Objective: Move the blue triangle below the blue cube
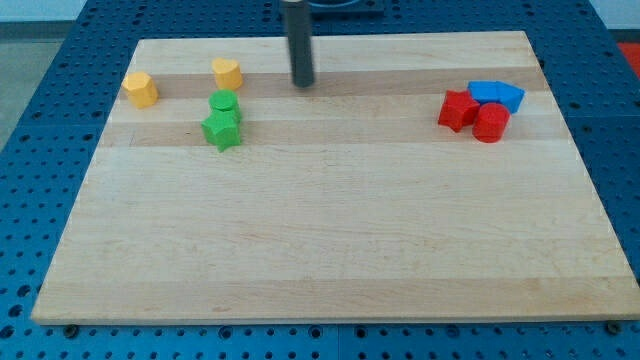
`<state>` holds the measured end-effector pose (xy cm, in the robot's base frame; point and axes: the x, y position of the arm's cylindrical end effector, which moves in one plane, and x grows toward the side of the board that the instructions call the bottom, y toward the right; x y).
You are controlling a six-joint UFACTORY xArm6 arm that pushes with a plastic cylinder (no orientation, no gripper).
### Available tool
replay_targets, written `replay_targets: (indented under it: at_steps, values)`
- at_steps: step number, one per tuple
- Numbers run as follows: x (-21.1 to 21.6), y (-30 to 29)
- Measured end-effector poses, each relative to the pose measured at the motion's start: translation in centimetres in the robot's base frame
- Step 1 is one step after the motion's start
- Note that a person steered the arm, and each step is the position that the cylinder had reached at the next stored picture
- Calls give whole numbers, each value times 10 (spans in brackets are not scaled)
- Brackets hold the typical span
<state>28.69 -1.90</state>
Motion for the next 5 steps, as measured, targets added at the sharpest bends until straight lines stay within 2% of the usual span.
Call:
replay_targets:
  at_steps: [1, 2, 3, 4, 5]
  values:
    - [-46, 42]
    - [-75, 95]
    - [-66, 200]
    - [-32, 283]
    - [22, 307]
